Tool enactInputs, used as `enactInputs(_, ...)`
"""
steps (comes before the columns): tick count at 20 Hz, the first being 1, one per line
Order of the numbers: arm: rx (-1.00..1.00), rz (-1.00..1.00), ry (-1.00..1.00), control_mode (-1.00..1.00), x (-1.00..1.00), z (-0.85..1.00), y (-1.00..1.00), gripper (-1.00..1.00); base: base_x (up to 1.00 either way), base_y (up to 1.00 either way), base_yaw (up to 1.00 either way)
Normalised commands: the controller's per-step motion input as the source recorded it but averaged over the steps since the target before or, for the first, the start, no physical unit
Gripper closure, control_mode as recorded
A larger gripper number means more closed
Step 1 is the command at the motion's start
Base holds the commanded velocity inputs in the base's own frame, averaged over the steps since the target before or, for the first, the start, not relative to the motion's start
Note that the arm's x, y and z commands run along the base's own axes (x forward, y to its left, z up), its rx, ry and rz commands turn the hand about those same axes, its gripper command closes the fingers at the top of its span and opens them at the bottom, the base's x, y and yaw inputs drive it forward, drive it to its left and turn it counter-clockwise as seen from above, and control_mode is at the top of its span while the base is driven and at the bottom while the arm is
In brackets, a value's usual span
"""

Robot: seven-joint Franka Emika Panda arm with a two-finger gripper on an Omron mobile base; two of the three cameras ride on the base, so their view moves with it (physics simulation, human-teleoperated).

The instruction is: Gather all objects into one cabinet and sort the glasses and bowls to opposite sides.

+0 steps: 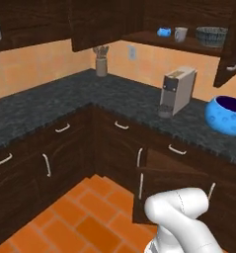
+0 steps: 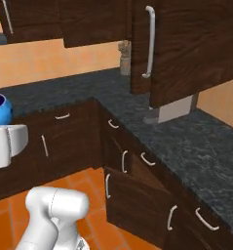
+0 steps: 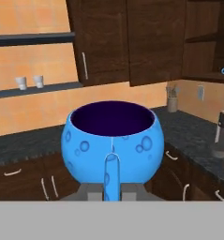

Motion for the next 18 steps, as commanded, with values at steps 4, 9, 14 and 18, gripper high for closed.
enactInputs(4,0.00,0.00,0.00,1.00,0.00,0.00,0.00,1.00,0.99,0.32,-0.07)
enactInputs(9,0.00,0.00,0.00,1.00,0.00,0.00,0.00,1.00,0.94,0.50,-0.17)
enactInputs(14,0.00,0.00,0.00,1.00,0.00,0.00,0.00,1.00,0.80,0.40,-0.38)
enactInputs(18,0.00,0.00,0.00,1.00,0.00,0.00,0.00,1.00,0.69,0.16,-0.52)
